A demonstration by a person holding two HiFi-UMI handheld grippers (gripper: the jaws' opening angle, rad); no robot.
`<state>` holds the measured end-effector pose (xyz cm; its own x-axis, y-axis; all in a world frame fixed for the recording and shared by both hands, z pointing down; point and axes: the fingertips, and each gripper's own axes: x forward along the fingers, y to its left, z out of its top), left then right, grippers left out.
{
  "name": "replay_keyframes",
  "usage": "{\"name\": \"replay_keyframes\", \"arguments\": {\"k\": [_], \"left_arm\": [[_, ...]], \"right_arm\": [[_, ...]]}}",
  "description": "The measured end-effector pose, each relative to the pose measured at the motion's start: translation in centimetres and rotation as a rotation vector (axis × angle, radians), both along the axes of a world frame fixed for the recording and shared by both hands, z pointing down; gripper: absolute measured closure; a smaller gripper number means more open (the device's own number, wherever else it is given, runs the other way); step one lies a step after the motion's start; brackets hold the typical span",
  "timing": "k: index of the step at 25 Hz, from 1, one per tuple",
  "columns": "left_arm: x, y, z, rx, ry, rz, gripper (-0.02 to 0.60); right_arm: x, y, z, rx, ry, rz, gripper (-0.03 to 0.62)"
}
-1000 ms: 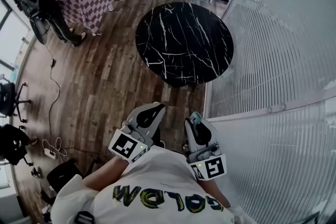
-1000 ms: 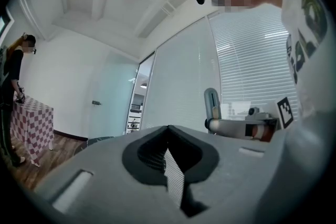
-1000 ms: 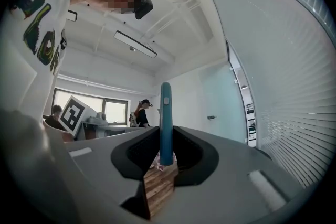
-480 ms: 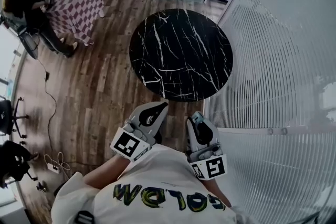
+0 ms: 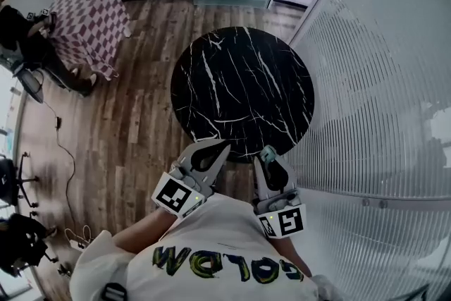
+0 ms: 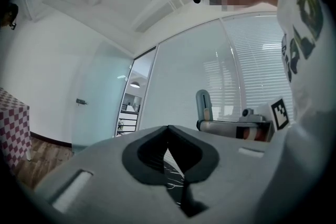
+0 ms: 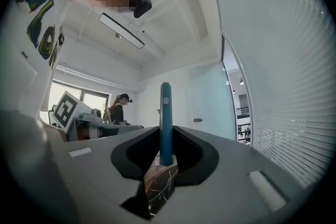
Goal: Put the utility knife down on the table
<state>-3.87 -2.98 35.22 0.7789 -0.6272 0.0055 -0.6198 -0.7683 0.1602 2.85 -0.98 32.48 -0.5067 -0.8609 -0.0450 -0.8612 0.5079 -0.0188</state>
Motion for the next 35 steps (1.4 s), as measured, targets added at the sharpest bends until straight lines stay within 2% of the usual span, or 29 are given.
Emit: {"name": "replay_keyframes", "arguments": {"k": [8, 20, 35], "left_arm": [[-1.4, -4.8, 0.6, 0.006, -0.004, 0.012, 0.577], [-0.6, -6.5, 1.8, -0.028, -0.014, -0.016, 0.577], [3.7, -6.6, 1.9, -0.032, -0.017, -0.035, 0.577]], "right_arm": [[-1.6, -5.0, 0.5, 0.008, 0.030, 0.001, 0.520], [-0.6, -7.2, 2.2, -0.032, 0.031, -0.023, 0.520], [3.6, -6.7, 2.8, -0.049, 0.037, -0.038, 0.520]]}}
